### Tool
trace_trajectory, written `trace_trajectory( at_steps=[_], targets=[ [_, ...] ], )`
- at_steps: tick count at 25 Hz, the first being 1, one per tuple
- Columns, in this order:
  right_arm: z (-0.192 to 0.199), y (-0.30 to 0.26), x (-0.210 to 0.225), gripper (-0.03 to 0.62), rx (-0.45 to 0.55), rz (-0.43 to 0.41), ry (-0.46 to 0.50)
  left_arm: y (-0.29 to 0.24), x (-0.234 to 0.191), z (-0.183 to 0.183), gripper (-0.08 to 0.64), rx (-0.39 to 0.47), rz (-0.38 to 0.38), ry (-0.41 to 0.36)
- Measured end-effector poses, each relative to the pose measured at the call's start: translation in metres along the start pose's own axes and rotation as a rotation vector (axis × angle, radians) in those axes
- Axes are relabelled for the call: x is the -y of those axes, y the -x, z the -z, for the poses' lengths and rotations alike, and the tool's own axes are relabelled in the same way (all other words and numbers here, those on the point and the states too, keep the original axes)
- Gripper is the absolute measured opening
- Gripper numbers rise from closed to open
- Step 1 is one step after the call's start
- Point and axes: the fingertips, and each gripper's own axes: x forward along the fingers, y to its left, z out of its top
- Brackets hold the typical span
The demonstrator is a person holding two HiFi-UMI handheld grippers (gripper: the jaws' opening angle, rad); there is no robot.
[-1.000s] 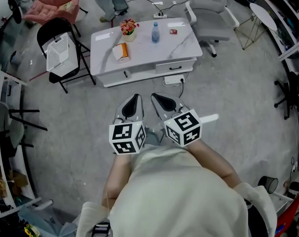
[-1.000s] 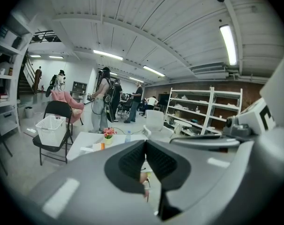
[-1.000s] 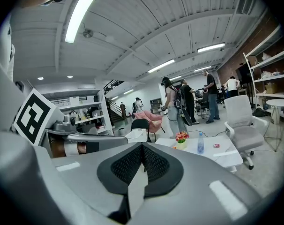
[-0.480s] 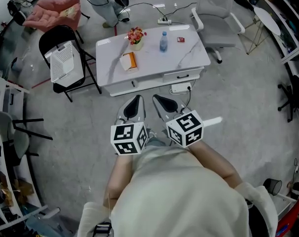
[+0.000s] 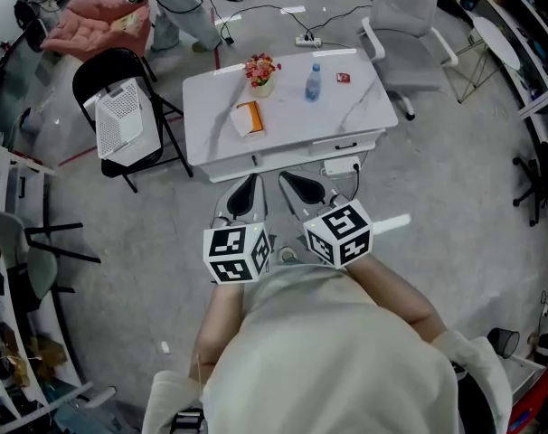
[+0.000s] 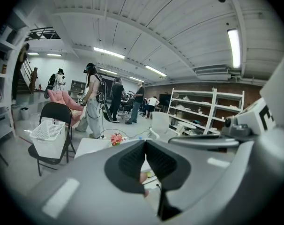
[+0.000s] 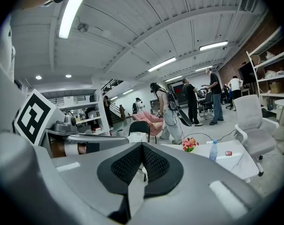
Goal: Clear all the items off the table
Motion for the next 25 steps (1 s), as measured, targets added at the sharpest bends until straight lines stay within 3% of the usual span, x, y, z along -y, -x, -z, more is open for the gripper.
trace_trajectory(
  at_steps=[14,25],
  targets=[
    [-0.001,-0.047,-0.004,-0.006,-0.030,-0.008,-0.004,-0.012,-0.052,-0.001,0.011,-0.016,-0.040,0.031],
    [0.005,-0.065,0.018,-0.005,-0.072,-0.002,-0.030,-0.034,-0.073,0.003,0.011,-0.029,-0.076,0.084]
  ],
)
